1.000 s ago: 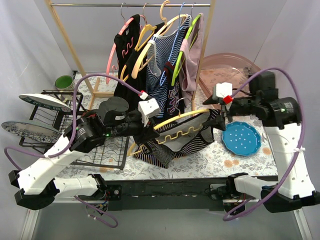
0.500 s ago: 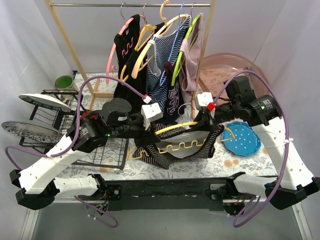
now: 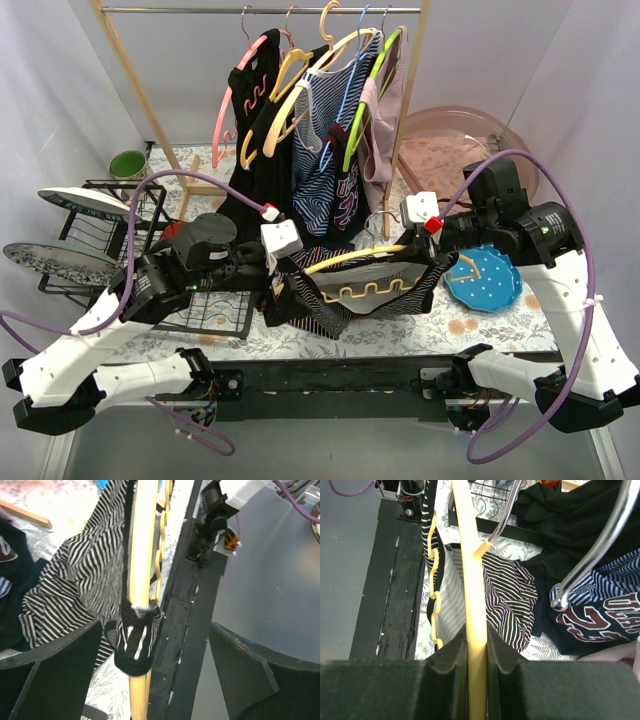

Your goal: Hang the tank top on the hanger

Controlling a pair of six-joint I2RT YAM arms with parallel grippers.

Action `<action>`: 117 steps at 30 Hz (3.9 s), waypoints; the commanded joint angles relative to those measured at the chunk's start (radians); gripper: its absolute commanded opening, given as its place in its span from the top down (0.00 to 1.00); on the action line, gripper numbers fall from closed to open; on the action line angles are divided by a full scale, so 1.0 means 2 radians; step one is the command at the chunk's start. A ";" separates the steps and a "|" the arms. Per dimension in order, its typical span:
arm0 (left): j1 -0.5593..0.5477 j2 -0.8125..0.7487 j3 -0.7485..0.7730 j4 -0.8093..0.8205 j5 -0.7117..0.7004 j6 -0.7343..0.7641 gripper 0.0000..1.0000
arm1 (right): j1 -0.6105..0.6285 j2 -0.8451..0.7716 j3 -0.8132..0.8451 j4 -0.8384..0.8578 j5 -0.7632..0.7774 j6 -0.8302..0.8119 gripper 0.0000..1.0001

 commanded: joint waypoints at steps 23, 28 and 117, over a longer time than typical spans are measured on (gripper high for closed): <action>-0.001 -0.029 -0.050 -0.005 -0.006 -0.096 1.00 | -0.002 -0.015 -0.032 0.011 -0.068 -0.022 0.97; -0.001 -0.062 -0.054 -0.018 -0.041 -0.129 1.00 | -0.002 -0.010 -0.025 0.020 -0.076 -0.005 0.40; 0.215 -0.003 -0.023 0.217 -0.540 0.056 1.00 | -0.192 -0.079 -0.152 0.216 -0.072 0.183 0.14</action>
